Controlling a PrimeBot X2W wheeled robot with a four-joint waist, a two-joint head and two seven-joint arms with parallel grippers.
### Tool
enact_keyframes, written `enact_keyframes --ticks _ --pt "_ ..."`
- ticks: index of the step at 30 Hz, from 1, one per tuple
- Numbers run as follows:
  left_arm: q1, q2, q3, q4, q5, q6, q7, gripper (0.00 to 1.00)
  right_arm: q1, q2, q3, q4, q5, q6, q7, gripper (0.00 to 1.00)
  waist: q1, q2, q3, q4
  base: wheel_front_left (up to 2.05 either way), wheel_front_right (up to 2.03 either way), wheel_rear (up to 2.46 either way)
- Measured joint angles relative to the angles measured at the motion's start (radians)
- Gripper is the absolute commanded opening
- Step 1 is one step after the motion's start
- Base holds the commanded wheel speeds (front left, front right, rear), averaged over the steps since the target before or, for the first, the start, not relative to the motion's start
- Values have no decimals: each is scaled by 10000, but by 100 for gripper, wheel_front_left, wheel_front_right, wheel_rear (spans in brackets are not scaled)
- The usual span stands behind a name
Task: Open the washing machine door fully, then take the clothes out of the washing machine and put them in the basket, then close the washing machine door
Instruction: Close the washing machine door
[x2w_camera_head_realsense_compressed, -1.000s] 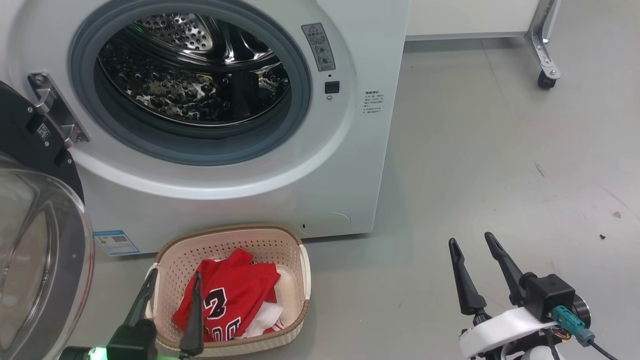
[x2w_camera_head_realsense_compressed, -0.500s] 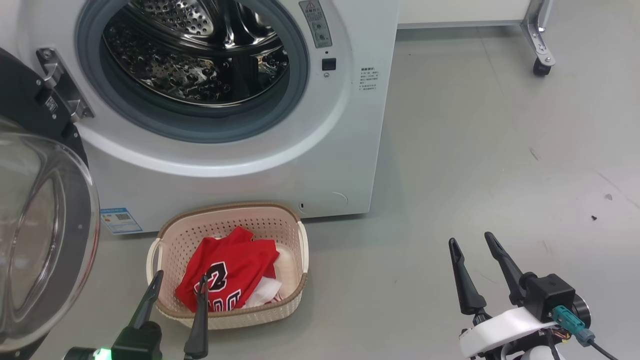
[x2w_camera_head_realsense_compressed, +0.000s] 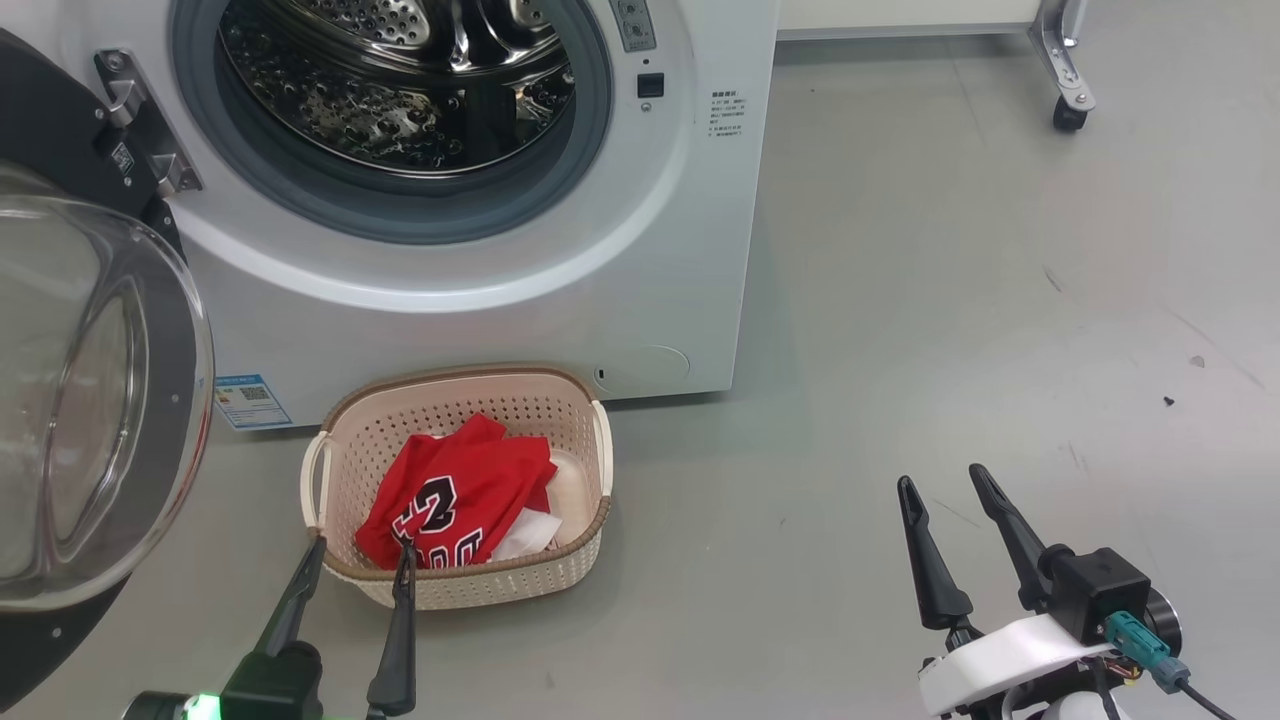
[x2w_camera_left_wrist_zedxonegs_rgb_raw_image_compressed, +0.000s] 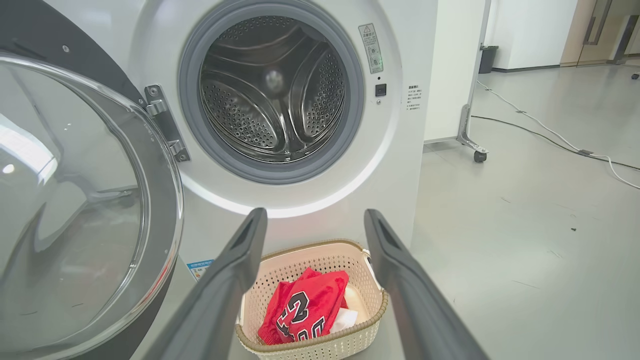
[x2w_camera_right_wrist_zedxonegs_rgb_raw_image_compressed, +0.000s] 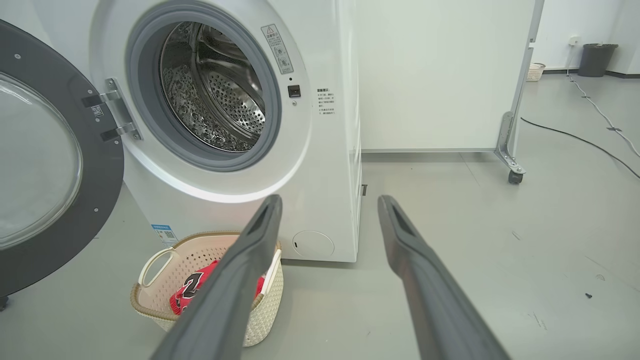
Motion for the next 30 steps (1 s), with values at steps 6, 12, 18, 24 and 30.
enact_keyframes --ticks 6,12,18,24,30 --pt "6 2 2 -21 0 0 0 100 0 0 -15 4 0 0 0 100 0 0 -33 8 -53 53 0" --pt "18 4 -2 -25 0 -2 0 100 2 0 -50 8 0 2 0 100 0 0 -73 37 -27 27 0" --pt "34 12 2 -63 0 -2 2 100 4 2 -50 8 0 2 0 100 0 0 -100 69 -7 7 0" --pt "35 12 0 -90 0 -2 2 100 5 2 -54 8 0 2 0 100 0 0 -111 107 0 0 0" --pt "36 12 0 -98 -2 0 2 100 8 2 -82 8 0 2 0 100 1 0 -119 158 0 0 0"
